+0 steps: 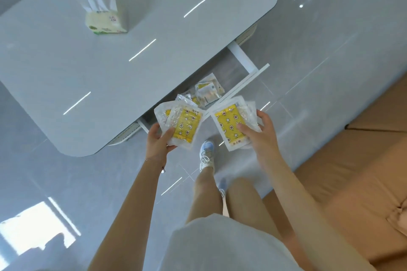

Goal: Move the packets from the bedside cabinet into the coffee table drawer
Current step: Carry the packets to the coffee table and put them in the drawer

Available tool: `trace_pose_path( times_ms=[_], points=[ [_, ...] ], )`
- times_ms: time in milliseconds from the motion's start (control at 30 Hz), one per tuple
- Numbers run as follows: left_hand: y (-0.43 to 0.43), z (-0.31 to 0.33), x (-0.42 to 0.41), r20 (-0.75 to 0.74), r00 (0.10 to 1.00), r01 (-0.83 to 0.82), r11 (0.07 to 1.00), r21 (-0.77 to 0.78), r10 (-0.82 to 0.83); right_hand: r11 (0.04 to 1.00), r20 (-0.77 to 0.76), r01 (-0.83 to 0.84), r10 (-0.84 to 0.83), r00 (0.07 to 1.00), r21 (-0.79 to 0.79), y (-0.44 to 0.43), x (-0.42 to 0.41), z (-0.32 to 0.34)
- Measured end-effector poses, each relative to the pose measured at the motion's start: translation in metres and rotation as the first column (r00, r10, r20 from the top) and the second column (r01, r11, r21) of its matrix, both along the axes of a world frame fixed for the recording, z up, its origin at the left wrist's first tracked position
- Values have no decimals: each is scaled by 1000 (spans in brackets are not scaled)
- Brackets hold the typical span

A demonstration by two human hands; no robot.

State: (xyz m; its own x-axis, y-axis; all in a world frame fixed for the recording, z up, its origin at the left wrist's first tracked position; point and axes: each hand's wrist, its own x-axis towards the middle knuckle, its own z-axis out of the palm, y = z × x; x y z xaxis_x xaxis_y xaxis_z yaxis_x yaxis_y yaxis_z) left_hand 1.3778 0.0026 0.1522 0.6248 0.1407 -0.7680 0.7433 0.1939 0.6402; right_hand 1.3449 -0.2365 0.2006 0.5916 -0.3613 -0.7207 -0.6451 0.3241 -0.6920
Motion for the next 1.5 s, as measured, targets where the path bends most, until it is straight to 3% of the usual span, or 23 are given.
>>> trace_pose_path(
  times_ms=[267, 500, 833, 967, 1200, 1267, 1367, 1500],
  points=[
    [1, -51, 33, -153, 983, -103, 994, 23, 105, 984, -120, -177, 172, 978, -36, -15, 73, -63],
    [12, -140, 50, -279, 944, -161, 984, 83, 178, 911, -237, -412, 395, 888, -24, -15, 133, -172],
    [21, -276, 68, -397, 759, -463, 857, 228, 515, 788, -275, -612, 576, 770, -61, 4, 196, -327],
    [22, -312, 74, -363, 813, -359, 883, 304, 455, 765, -342, -635, 571, 746, -110, 11, 211, -376],
    [27, -352, 70, -288, 912, -78, 812, 579, 293, 583, -411, -766, 650, 639, -270, 21, 223, -402],
    [27, -351, 67, -296, 923, -7, 778, 628, 248, 449, -463, -834, 694, 552, -322, 21, 220, -400],
    [30, -345, 62, -340, 929, 127, 740, 661, 144, 175, -575, -881, 699, 425, -439, 21, 215, -389],
    [23, -310, 52, -310, 951, 234, 682, 693, -12, 51, -578, -864, 724, 378, -501, 21, 206, -349]
  ],
)
